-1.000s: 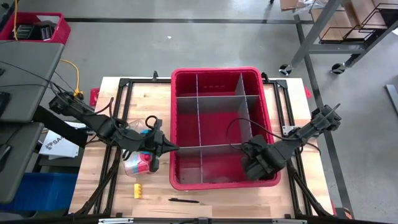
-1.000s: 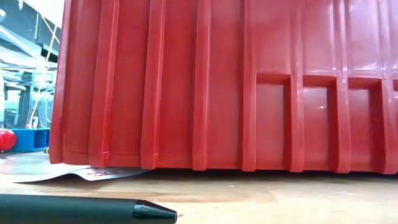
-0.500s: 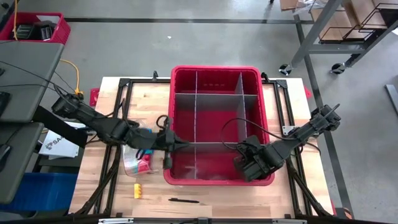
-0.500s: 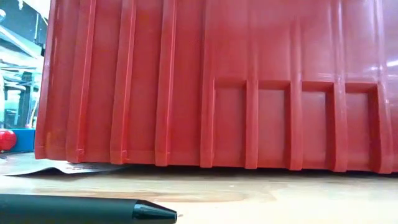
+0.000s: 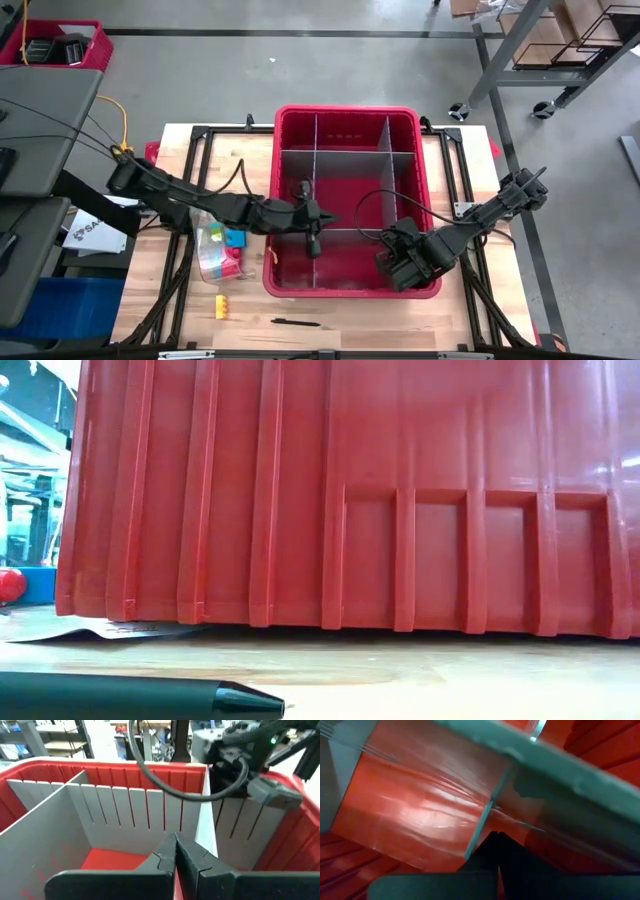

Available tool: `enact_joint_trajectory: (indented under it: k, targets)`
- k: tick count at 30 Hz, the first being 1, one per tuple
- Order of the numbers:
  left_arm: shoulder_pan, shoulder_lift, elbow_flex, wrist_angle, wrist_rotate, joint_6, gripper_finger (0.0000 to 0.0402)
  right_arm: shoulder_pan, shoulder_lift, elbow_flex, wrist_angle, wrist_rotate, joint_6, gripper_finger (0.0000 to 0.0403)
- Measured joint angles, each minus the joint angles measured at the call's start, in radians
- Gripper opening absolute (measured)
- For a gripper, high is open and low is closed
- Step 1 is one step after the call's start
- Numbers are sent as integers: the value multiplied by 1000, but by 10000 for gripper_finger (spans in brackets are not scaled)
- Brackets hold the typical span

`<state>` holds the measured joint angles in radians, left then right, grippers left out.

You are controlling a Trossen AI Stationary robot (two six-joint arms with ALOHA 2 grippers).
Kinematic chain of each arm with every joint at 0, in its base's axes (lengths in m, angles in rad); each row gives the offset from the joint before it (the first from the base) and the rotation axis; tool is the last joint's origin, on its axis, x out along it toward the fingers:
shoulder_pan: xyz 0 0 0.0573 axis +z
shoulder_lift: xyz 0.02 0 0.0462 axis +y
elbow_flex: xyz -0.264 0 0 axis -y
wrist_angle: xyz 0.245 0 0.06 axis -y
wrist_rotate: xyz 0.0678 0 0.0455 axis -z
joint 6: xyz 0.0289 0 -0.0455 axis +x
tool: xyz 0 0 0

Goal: Sort Items/Unsort Items

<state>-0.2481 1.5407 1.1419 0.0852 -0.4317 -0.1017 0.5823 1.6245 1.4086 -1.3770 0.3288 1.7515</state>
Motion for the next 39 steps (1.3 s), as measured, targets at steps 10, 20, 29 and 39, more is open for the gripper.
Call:
enact_joint_trajectory:
  k: [10, 20, 29, 39]
  targets:
    - [-23, 33, 3, 58, 27, -38, 0, 0, 1, 0, -7, -3, -3, 0]
    - [10, 100, 9, -22, 146, -198, 0, 1, 0, 0, -17, -14, 1, 0]
    - [6, 38, -5, -80, -13, -111, 0, 15, -27, 152, -72, 4, -77, 0]
    - [6, -143, -4, -277, -130, 11, 0, 88, -29, 341, -189, 347, -50, 0]
